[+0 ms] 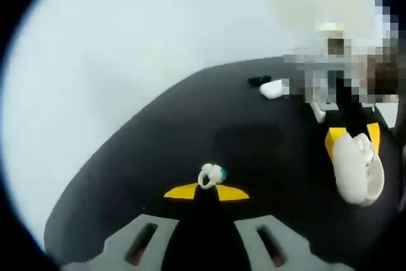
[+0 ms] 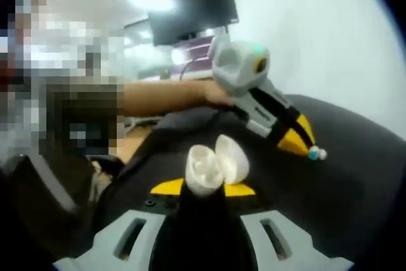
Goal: Pick up three earphones and place each one into its charging case using tactile feedback, ensure that each earphone is properly inserted and securely positioned inside the case.
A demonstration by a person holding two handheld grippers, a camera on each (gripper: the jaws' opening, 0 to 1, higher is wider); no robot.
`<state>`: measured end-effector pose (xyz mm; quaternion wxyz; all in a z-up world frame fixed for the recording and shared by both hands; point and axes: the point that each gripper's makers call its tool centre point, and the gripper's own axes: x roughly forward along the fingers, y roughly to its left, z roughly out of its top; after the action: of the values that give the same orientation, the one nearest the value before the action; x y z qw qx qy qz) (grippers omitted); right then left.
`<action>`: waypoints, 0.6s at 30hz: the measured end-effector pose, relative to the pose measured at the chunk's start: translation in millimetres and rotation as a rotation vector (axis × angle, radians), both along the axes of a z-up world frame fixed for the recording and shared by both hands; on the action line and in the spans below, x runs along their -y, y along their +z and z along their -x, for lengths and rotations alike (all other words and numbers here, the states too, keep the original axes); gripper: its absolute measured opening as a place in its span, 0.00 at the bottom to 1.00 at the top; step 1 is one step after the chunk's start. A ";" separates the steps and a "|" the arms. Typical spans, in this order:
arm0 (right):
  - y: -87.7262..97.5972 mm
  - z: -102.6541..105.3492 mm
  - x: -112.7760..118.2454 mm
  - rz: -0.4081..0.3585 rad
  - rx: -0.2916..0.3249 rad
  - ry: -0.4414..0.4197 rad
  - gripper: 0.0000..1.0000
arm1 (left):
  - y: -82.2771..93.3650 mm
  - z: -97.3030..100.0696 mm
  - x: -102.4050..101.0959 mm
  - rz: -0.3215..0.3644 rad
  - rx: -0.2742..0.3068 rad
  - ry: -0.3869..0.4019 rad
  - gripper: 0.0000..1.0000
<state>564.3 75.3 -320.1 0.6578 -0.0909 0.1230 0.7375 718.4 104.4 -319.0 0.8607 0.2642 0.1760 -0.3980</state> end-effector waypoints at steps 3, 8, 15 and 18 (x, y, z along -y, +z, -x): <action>-0.4 -0.5 -0.4 0.001 0.010 0.000 0.23 | 0.6 16.7 10.1 0.037 -0.074 -0.053 0.08; -0.5 -1.6 -0.9 0.002 0.015 -0.001 0.23 | 2.7 22.2 12.6 -0.027 -0.036 -0.095 0.12; 0.3 -7.6 -1.9 0.002 0.019 0.000 0.23 | 0.0 0.6 15.2 -0.017 0.018 -0.089 0.09; 0.4 -8.3 -1.8 0.001 0.019 0.004 0.22 | -2.6 -6.2 18.9 -0.004 0.035 -0.067 0.04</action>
<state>572.7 77.1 -319.7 0.6576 -0.0983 0.1171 0.7377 724.6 85.5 -321.6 0.8494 0.2788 0.1527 -0.4213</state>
